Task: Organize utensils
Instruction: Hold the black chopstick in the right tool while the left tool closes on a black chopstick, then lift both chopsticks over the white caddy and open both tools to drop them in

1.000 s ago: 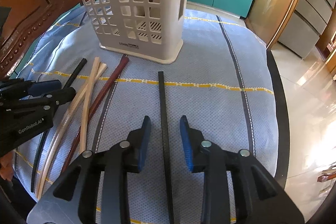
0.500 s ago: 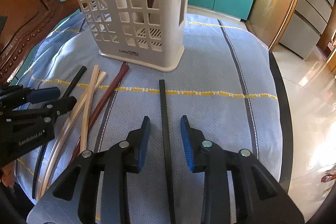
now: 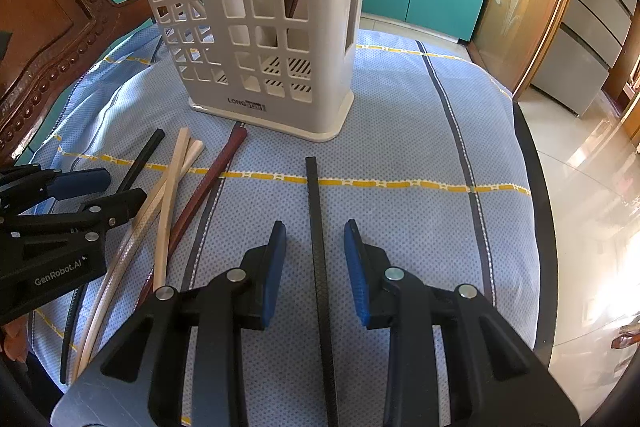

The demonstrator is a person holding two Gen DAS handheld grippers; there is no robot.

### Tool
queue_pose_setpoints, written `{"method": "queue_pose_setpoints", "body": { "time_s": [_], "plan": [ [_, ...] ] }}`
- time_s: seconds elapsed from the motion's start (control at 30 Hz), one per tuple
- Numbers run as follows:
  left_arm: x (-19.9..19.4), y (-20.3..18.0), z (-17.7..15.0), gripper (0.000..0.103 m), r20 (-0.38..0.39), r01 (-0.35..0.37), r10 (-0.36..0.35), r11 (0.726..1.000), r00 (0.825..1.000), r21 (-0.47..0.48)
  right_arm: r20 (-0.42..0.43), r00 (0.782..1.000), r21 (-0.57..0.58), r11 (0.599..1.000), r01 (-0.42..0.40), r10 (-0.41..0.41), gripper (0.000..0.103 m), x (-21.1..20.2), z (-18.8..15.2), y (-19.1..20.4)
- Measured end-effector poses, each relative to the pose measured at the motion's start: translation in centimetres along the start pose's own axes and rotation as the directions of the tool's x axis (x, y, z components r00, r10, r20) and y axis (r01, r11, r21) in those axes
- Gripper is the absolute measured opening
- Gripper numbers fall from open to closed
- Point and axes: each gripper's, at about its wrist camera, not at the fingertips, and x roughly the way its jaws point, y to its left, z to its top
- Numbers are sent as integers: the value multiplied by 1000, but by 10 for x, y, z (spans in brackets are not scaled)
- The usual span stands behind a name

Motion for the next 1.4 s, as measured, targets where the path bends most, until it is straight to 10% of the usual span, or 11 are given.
{"method": "queue_pose_setpoints", "body": {
  "time_s": [0.53, 0.7, 0.9, 1.03, 1.4],
  "plan": [
    [0, -1, -1, 51, 1, -1, 1, 1000, 1000, -1, -6, 1000, -3, 1000, -7, 7, 30, -1, -3, 3],
    [1, -1, -1, 50, 1, 1, -1, 1000, 1000, 1, -16, 999, -7, 999, -32, 32, 9, -3, -4, 5],
    [-1, -6, 0, 13, 13, 8, -8, 1000, 1000, 17, -20, 998, 4, 999, -52, 52, 7, -6, -7, 4],
    [-2, 0, 1, 7, 27, 18, -17, 1000, 999, -16, -8, 998, 28, 997, -65, 66, 6, -11, -5, -3],
    [-92, -2, 3, 7, 311, 24, -27, 1000, 950, 16, 248, 960, 29, 990, -139, 128, 7, -103, 1, -28]
  ]
}}
